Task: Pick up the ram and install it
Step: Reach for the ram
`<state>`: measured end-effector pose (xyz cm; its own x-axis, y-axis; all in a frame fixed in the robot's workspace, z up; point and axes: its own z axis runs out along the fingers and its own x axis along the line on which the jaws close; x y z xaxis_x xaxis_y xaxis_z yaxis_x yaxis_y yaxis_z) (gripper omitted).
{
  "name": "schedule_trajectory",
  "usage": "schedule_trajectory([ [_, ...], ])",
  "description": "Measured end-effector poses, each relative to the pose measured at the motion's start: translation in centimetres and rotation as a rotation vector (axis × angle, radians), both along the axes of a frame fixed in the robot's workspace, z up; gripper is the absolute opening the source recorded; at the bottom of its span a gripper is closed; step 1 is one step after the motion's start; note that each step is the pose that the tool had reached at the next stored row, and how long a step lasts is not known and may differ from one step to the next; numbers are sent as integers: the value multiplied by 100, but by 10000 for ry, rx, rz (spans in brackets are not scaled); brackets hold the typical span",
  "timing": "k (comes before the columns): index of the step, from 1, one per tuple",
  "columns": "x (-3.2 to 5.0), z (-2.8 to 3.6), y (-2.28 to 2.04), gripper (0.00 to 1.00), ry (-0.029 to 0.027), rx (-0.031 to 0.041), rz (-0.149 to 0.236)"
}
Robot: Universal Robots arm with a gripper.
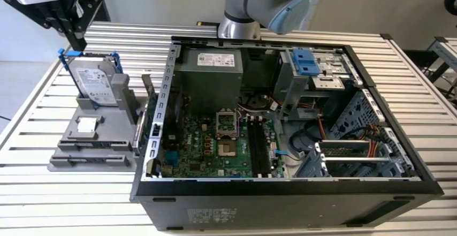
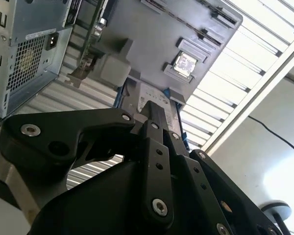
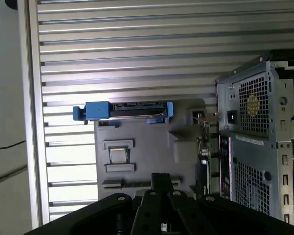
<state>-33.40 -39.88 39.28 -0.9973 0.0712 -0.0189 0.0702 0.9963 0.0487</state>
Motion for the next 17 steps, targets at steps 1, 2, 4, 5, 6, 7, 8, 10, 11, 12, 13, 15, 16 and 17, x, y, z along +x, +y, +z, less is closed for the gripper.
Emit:
schedule_trajectory([
  [1,-22,0,0,0,0,0,0],
  [2,-44,-1,0,0,-1,1,0],
  [4,-84,0,0,0,-1,0,0],
  [5,-100,-1,0,0,-1,0,0],
  [6,-108,0,0,0,-1,0,-1],
  [7,-109,0,0,0,0,1,0],
  [8,-109,0,0,0,0,0,1],
  [10,-109,0,0,0,-1,0,1],
  [11,-110,0,0,0,0,0,0],
  [12,-110,0,0,0,-1,1,0],
  [13,-111,0,0,0,0,0,0],
  [15,-112,0,-5,0,0,0,0],
  [16,-112,0,-12,0,0,1,0],
  [17,-111,-1,-21,0,-1,1,1],
])
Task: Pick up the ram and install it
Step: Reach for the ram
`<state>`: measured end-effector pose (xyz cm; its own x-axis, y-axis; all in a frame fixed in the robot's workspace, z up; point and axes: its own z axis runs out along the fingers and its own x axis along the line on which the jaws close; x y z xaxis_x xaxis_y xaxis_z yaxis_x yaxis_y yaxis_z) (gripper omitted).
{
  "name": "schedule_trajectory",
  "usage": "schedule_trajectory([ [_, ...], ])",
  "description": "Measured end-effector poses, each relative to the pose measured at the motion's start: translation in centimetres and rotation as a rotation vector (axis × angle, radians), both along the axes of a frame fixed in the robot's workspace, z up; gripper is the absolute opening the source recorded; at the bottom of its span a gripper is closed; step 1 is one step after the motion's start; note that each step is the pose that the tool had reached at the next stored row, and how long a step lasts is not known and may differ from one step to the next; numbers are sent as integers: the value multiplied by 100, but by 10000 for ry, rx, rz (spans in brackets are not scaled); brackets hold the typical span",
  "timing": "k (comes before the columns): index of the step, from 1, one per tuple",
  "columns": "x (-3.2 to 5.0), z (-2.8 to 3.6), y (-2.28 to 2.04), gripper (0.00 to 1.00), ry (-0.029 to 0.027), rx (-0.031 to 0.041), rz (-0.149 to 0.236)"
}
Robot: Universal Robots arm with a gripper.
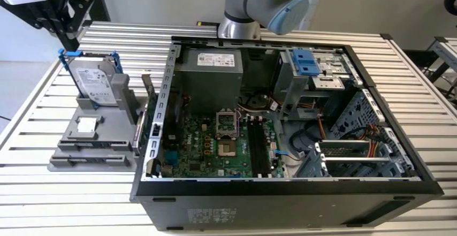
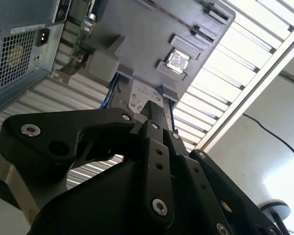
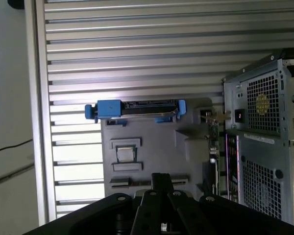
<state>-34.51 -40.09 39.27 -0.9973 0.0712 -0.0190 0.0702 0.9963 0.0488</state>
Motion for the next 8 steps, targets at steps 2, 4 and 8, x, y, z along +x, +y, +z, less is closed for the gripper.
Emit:
schedule_trajectory([
  [2,0,0,-23,0,0,0,-1],
  [4,0,0,-53,0,0,0,-1],
  [8,0,0,-120,0,0,0,-1],
])
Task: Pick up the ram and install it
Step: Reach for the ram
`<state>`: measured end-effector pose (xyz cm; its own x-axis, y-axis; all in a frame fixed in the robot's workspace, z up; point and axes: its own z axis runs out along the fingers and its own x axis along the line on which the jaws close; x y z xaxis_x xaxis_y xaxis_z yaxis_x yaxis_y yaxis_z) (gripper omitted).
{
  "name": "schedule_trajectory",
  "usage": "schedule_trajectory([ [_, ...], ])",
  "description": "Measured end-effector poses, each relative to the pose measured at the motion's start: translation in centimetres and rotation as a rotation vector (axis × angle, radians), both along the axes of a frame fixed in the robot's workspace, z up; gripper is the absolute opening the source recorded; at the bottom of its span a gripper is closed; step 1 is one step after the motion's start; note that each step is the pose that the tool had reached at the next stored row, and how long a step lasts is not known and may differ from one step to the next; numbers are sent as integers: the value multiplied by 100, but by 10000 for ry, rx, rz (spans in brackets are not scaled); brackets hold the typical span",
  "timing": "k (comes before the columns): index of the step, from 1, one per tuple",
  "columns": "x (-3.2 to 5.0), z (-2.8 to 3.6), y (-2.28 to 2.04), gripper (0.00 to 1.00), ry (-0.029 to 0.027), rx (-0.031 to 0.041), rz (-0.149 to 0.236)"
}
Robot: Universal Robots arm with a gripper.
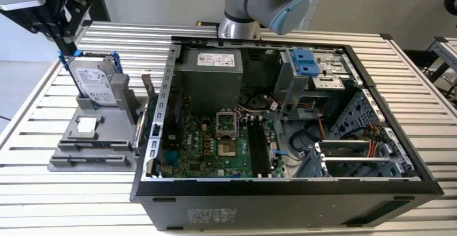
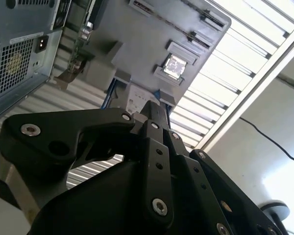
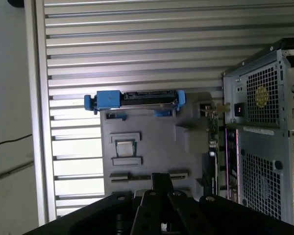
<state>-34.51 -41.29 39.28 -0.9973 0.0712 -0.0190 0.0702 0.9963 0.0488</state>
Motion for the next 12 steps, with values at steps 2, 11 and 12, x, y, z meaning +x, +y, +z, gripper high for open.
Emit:
schedule_trajectory([
  [2,0,0,-37,0,0,0,0],
  [11,0,0,-176,0,0,0,0],
  [12,0,0,-191,0,0,0,0],
])
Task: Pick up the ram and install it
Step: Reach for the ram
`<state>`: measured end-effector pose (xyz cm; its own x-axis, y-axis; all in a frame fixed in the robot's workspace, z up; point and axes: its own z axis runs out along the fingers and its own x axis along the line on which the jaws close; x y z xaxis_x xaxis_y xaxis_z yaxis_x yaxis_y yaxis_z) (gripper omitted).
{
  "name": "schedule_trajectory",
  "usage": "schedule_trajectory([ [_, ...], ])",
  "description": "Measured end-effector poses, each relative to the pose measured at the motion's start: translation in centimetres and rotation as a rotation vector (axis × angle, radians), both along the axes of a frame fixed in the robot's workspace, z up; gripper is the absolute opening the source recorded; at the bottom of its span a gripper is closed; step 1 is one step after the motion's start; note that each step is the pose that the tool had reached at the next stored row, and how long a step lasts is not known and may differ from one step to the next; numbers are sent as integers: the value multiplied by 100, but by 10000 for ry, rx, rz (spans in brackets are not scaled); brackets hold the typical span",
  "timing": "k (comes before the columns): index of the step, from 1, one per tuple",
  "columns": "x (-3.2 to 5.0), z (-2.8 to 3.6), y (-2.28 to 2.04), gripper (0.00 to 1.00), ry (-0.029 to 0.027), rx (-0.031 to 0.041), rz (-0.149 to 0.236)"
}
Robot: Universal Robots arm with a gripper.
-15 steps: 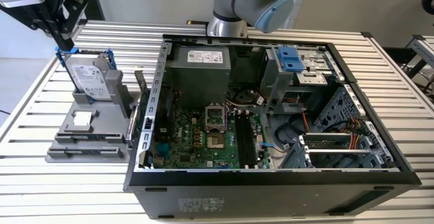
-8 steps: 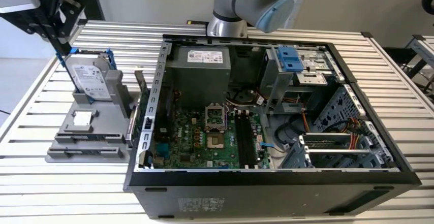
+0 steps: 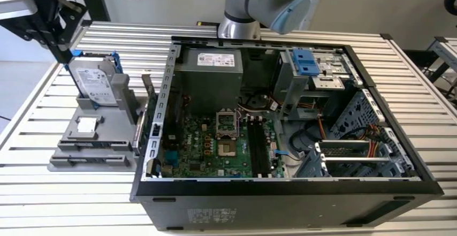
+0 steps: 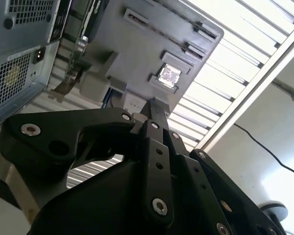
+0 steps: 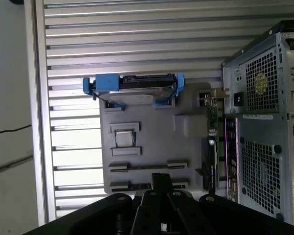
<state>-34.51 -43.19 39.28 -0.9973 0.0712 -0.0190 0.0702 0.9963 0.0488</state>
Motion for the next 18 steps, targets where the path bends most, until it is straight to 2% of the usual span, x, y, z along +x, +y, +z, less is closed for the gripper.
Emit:
schedule_trajectory([
  [9,0,0,-139,0,0,0,0],
  [18,0,0,-310,0,1,0,14],
])
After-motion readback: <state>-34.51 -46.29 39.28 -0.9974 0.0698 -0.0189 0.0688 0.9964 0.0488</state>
